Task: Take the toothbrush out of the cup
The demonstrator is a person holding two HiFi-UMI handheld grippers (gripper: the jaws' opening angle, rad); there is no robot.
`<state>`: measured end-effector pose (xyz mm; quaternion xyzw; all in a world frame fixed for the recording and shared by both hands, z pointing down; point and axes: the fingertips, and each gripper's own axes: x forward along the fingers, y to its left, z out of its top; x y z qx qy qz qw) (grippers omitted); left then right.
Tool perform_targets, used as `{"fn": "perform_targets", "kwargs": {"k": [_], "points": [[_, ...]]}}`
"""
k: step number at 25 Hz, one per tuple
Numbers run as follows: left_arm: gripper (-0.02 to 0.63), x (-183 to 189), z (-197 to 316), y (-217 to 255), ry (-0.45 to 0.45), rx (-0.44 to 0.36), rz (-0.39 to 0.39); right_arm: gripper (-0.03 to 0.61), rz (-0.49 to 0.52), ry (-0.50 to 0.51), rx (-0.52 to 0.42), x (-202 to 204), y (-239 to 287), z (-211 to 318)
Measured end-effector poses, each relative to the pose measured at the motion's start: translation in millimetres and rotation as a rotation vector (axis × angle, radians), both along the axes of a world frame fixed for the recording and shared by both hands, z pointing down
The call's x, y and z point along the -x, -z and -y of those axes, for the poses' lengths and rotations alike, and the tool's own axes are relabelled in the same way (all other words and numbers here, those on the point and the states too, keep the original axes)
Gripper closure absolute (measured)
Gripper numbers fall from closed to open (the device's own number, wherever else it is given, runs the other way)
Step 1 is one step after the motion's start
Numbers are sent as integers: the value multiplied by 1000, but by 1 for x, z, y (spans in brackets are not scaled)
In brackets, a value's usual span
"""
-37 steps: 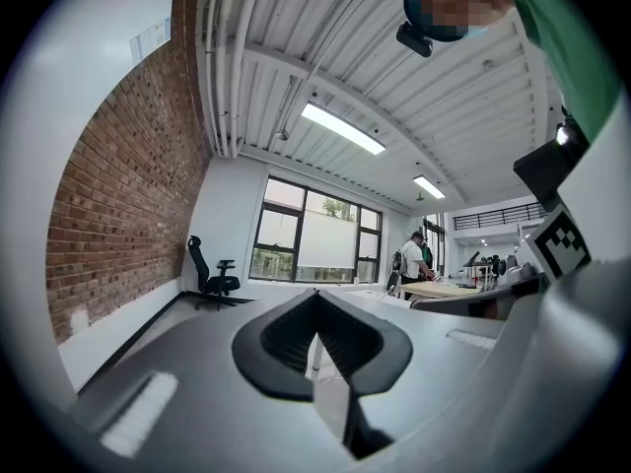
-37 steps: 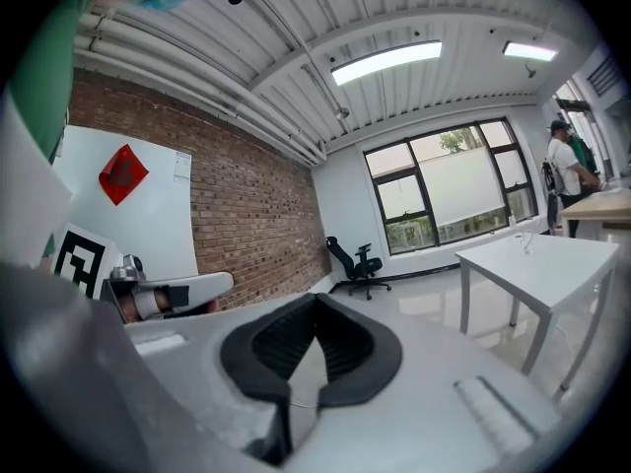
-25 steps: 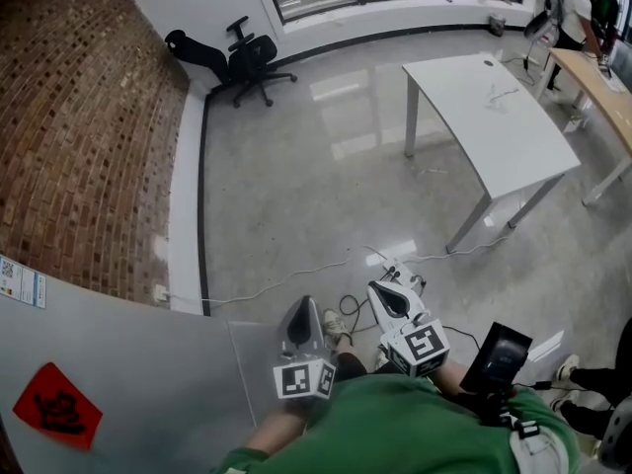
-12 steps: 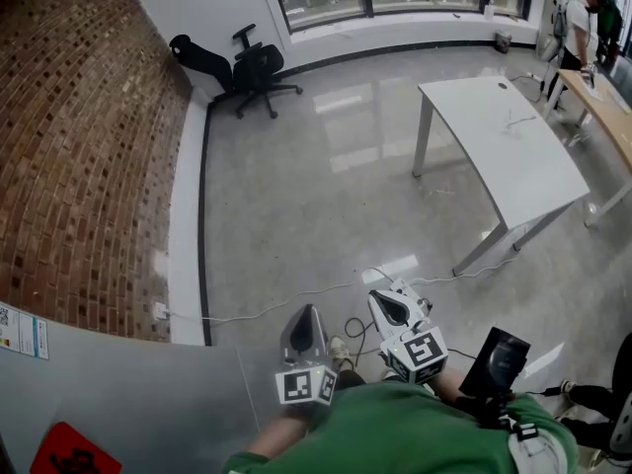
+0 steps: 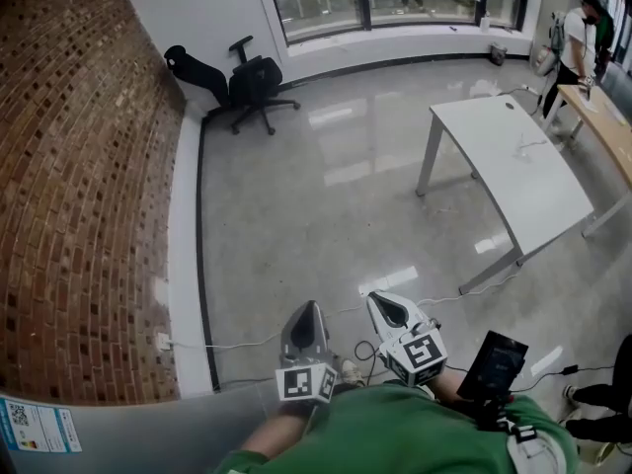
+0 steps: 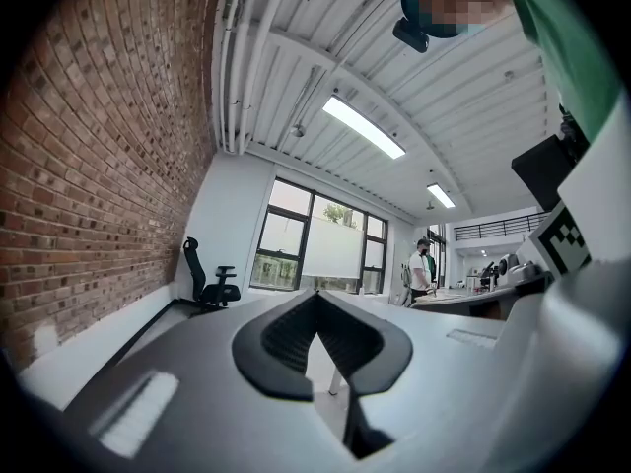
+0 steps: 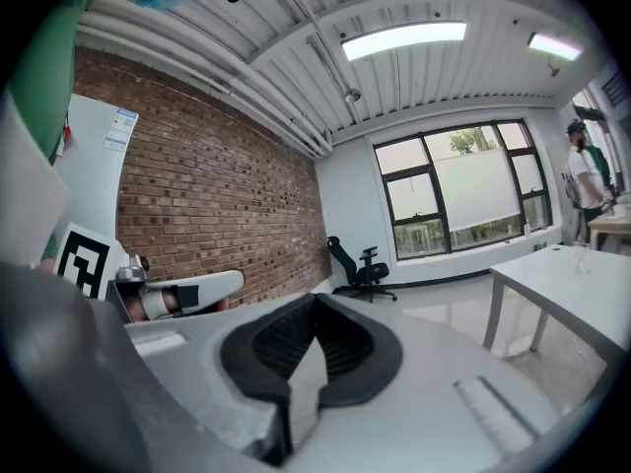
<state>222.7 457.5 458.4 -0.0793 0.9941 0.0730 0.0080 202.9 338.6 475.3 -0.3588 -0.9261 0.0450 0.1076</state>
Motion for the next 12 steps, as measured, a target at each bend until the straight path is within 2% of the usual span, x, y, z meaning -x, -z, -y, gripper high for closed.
{"fn": "perform_targets", "kwargs": {"k": [6, 12], "points": [[609, 33, -26, 8, -11, -17, 35, 578, 16, -20, -13, 28, 9, -27], [609, 58, -45, 6, -1, -45, 23, 578, 12, -7, -36, 55, 7, -46]]}}
